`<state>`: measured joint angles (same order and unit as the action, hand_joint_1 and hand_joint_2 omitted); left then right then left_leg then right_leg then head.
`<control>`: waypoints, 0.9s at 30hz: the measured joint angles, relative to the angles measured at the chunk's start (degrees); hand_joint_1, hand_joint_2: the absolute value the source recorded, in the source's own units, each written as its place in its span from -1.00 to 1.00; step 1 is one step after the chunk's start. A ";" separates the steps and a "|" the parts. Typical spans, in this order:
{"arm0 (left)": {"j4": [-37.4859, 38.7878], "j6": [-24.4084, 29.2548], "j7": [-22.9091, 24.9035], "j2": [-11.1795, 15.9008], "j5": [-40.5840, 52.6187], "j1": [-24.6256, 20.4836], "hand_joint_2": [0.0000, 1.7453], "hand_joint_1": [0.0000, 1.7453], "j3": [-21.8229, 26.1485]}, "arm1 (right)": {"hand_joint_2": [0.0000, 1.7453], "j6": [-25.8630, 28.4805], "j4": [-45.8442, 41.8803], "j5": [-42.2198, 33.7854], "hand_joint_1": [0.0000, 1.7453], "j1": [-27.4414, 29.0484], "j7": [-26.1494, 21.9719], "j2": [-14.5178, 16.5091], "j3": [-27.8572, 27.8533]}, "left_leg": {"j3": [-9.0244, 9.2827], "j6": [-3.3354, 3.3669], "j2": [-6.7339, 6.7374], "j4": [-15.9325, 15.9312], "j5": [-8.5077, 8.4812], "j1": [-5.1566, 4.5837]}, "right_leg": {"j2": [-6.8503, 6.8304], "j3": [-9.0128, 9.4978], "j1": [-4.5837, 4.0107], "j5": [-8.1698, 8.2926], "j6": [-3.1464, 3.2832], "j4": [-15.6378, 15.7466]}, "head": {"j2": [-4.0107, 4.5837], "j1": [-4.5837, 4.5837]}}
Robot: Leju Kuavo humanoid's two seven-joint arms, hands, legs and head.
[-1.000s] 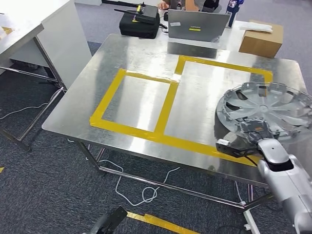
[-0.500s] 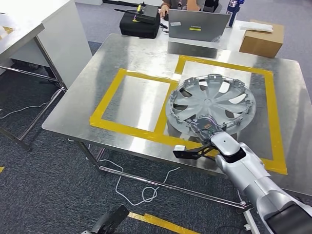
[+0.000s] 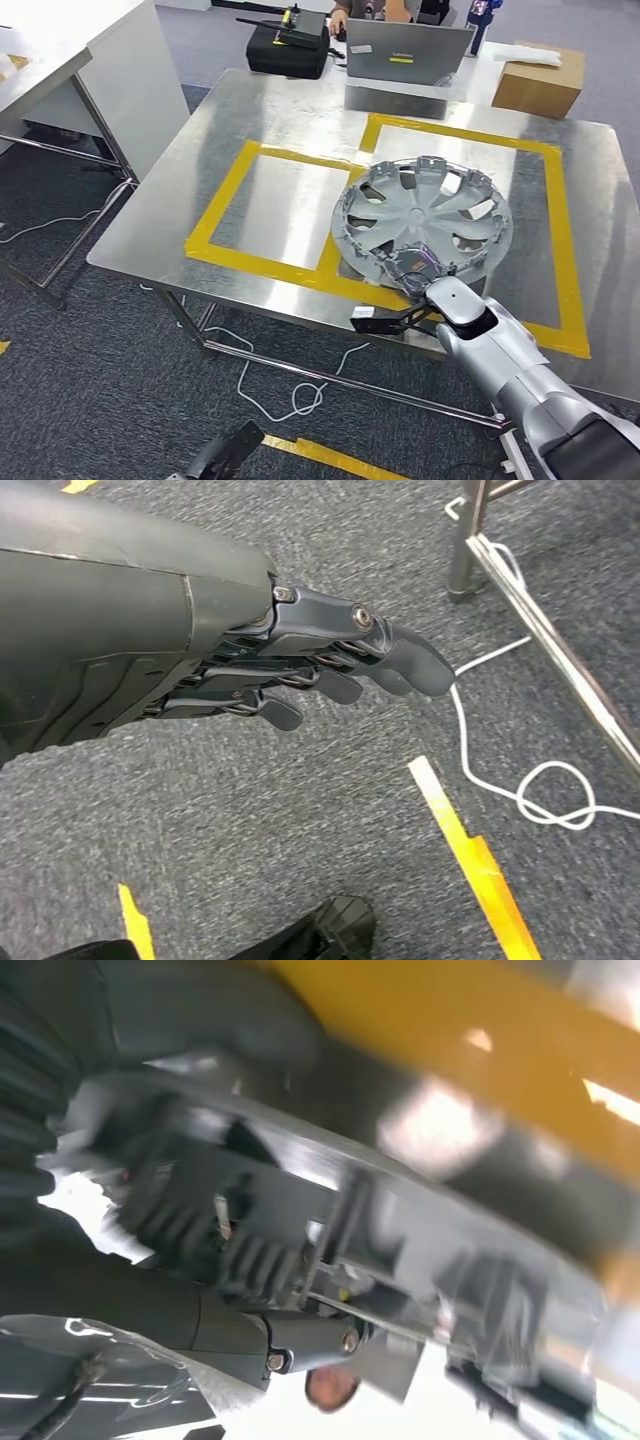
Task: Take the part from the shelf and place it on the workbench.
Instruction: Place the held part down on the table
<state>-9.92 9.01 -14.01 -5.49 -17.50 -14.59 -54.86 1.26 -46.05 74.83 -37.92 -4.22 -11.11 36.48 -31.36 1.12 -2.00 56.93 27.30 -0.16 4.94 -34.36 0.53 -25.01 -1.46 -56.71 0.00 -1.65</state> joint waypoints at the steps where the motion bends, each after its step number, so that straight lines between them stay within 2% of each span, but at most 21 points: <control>1: 0.00 -0.15 0.02 0.08 -0.10 0.03 -0.50 -1.00 -0.01 | 1.00 0.08 0.06 -0.25 -1.00 0.14 0.16 -0.37 0.07 | -0.01 0.00 -0.01 0.00 0.00 0.00 | -0.02 0.00 0.00 0.00 0.00 0.00 | 0.00 0.01; 2: 0.00 -0.28 -0.04 0.17 -0.23 0.06 -1.00 -1.00 -0.01 | 1.00 0.17 0.09 -0.48 -1.00 0.19 0.35 -0.76 0.11 | -0.01 0.00 -0.02 0.00 0.00 0.00 | -0.02 0.00 0.00 0.00 0.00 0.00 | -0.01 0.00; 7: 0.00 -0.39 -0.32 0.43 -0.81 0.12 -1.00 -1.00 0.00 | 1.00 0.27 0.10 -0.66 -1.00 0.11 2.80 -2.04 0.08 | 0.00 0.00 -0.02 0.00 -0.01 -0.02 | -0.04 0.02 0.00 0.00 0.00 0.00 | -0.01 0.00; 16: 0.00 0.06 -0.84 0.81 -1.63 0.58 -1.00 -1.00 0.26 | 1.00 -3.25 -4.37 -2.58 -1.00 3.41 13.10 -3.06 -4.36 | 0.02 0.03 -0.08 0.01 -0.02 -0.09 | -0.14 0.09 0.04 0.00 0.00 0.03 | -0.01 0.00; 24: 0.00 0.52 -2.20 1.52 -3.02 2.02 -1.00 -1.00 1.21 | 1.00 -13.41 -19.77 -12.65 -1.00 10.50 14.54 -7.65 -11.02 | -0.11 0.05 -0.13 0.02 0.01 -0.11 | -0.17 0.00 0.07 -0.01 -0.03 0.05 | -0.01 0.00; 27: 0.00 0.43 -2.51 1.71 -3.21 2.28 -1.00 -1.00 1.70 | 1.00 -15.32 -23.59 -15.27 -1.00 12.39 14.15 -9.06 -11.99 | -0.26 0.04 -0.13 0.02 0.01 -0.10 | -0.17 -0.17 0.07 -0.01 -0.03 0.05 | -0.01 0.01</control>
<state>-9.92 9.44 -16.52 -3.78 -20.71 -12.32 -53.16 -14.05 -69.64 59.56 -25.53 9.93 -20.17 24.49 -31.62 1.17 -2.12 56.95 27.31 -0.27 4.76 -34.53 0.60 -25.02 -1.49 -56.66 -0.01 -1.64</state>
